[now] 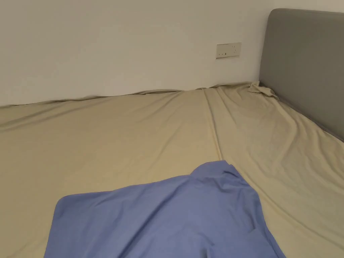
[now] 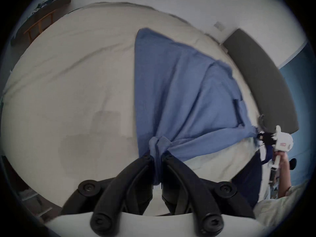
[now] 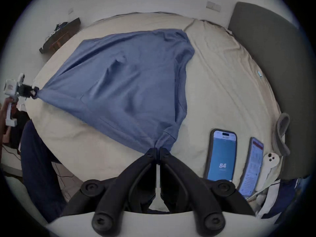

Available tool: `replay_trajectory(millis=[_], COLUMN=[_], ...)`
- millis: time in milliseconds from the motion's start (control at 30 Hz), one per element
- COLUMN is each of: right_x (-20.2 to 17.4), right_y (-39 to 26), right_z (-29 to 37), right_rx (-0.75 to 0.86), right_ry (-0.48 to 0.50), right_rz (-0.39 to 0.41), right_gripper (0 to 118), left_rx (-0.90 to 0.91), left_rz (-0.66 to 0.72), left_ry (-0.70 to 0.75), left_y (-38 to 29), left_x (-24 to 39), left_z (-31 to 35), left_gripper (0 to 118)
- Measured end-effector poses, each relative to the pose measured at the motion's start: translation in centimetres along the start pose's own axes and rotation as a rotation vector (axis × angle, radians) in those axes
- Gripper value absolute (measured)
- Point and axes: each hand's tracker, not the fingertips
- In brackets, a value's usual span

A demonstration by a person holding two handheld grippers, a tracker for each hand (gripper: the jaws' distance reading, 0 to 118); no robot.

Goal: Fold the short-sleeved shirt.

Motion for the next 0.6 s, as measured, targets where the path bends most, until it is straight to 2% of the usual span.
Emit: replay_trajectory(millis=[67, 167, 300, 333, 367, 400, 433, 467, 500, 567, 600], right_x=[-0.1, -0.3, -0.3, -0.3, -0.5, -0.7, -0.7, -0.8, -0.7, -0.1, 0.1], right_y=[0.2, -0.2, -1.0, -1.2, -1.3, -1.1, -0.7, -0.2, 0.2, 0.3, 0.6], right_z=[-0.6, -2.2, -4.8, -5.4, -5.9, -5.7, -5.2, -4.6, -3.3, 0.8, 3.6], right_rx=[-0.037, -0.105, -0.155, -0.167, -0.164, -0.152, -0.156, -0.148, -0.101, 0.087, 0.202], right_ry=[0.008, -0.033, -0.017, -0.014, -0.016, -0.024, -0.03, -0.036, 0.003, 0.099, 0.156], right_rz=[0.004, 0.058, 0.032, 0.03, 0.031, 0.031, 0.042, 0.058, 0.043, -0.039, -0.072], right_gripper=[5, 5, 5, 5, 7, 20, 37, 79, 118, 116, 117], left_rx=[-0.022, -0.067, -0.044, -0.041, -0.03, 0.003, 0.025, 0.062, 0.139, 0.348, 0.37], left_rz=[-0.014, -0.032, -0.028, -0.009, 0.019, 0.047, 0.049, 0.027, -0.002, 0.007, 0.035], left_ry=[0.025, 0.078, 0.102, 0.105, 0.11, 0.111, 0.119, 0.128, 0.145, 0.104, 0.05], left_y=[0.4, 0.3, -0.2, 0.0, -0.2, -0.3, -0.4, -0.4, -1.2, -1.9, -2.1], left_x=[0.0, -0.1, -1.5, -1.6, -1.5, -1.4, -1.0, -0.4, 1.0, 2.3, 2.9], left_z=[-1.5, -3.4, -5.0, -4.9, -4.8, -4.7, -4.3, -3.6, -2.1, 0.9, 2.0], left_gripper=[6, 6, 6, 9, 22, 44, 79, 115, 118, 118, 118])
